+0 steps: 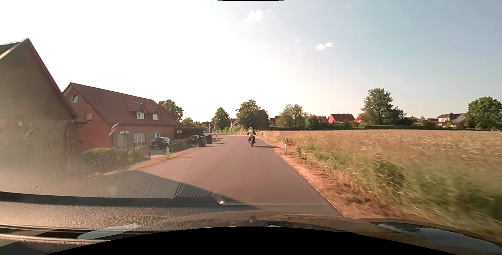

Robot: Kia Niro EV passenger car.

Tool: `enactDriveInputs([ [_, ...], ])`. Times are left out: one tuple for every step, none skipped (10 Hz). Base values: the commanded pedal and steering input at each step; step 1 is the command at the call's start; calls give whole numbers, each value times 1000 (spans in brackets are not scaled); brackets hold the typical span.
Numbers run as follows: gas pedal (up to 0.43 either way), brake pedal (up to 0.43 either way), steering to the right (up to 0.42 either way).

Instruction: Follow the waypoints while adhering to traffic rules and regulations

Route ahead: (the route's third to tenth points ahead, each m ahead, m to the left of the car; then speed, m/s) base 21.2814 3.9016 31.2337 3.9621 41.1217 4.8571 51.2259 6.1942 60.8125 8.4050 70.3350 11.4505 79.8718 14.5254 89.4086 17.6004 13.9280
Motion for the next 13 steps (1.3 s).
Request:
enactDriveInputs([
  [169, 0, -4],
  [169, 0, -6],
  [169, 0, -8],
  [169, 0, -8],
  [169, 0, -8],
  [169, 0, -8],
  [169, 0, -8],
  [169, 0, -8],
  [157, 0, -10],
  [157, 0, -12],
  [157, 0, -14],
  [157, 0, -14],
  [157, 0, -14],
])
